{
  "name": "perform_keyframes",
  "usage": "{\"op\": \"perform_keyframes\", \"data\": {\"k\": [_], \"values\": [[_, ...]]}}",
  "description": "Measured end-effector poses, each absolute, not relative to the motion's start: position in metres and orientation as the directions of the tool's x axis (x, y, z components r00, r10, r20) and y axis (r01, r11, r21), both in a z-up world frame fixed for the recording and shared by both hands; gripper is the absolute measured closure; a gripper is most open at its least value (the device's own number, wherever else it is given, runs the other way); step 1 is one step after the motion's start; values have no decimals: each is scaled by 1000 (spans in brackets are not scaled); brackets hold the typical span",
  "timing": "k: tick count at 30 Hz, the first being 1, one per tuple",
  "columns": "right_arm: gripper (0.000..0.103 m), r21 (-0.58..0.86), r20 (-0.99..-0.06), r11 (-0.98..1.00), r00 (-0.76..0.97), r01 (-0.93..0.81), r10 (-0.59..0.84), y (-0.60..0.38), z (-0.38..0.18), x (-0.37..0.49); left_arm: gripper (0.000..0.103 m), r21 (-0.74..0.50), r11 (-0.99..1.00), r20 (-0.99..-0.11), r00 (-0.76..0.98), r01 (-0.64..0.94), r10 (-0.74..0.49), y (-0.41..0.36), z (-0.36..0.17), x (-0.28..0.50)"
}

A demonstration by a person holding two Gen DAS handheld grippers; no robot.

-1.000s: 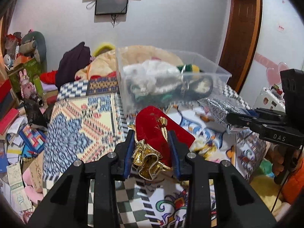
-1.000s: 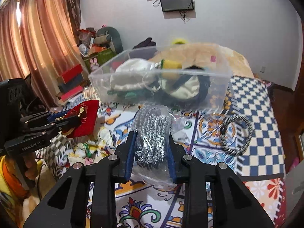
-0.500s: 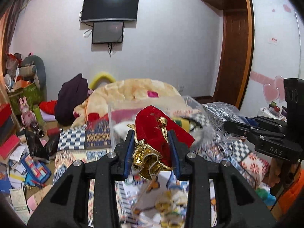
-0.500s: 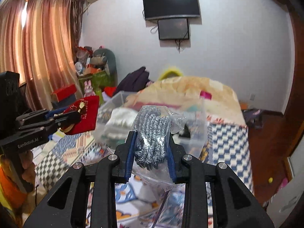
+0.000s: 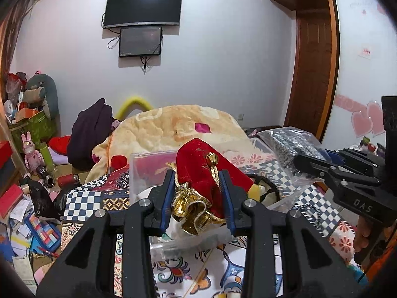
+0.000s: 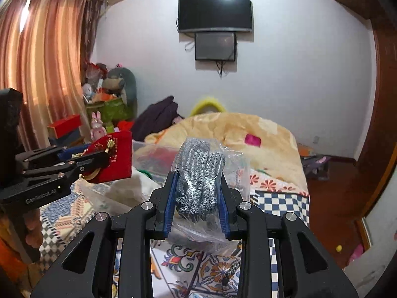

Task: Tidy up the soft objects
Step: 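Carry the pouch and scrubber bag into the clear box and release them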

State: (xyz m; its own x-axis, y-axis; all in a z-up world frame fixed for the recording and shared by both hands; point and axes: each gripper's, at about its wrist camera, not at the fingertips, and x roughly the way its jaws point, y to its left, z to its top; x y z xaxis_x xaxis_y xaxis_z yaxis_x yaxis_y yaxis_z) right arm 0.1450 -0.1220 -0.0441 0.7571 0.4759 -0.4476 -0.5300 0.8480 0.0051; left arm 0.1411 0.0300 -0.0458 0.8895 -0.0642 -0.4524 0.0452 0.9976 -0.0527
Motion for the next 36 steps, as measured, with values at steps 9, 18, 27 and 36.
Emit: {"op": "perform_keyframes", "data": {"k": [9,18,27,36], "values": [[76,14,-530,859,725,-511,440,-115,-66,178,69,-24,999,-534,845,39,-46,21,-74,180],[73,-1,-575,852,697,-523,427,-109,-79,184,67,-16,999,-572,820,35,-38,21,-90,195],[61,-18,-570,847,701,-532,428,-110,-69,175,46,-2,999,-557,830,42,-36,16,-82,183],[38,-20,-497,851,744,-525,447,-130,-49,147,25,-15,999,-469,882,50,-51,18,-54,142]]}}
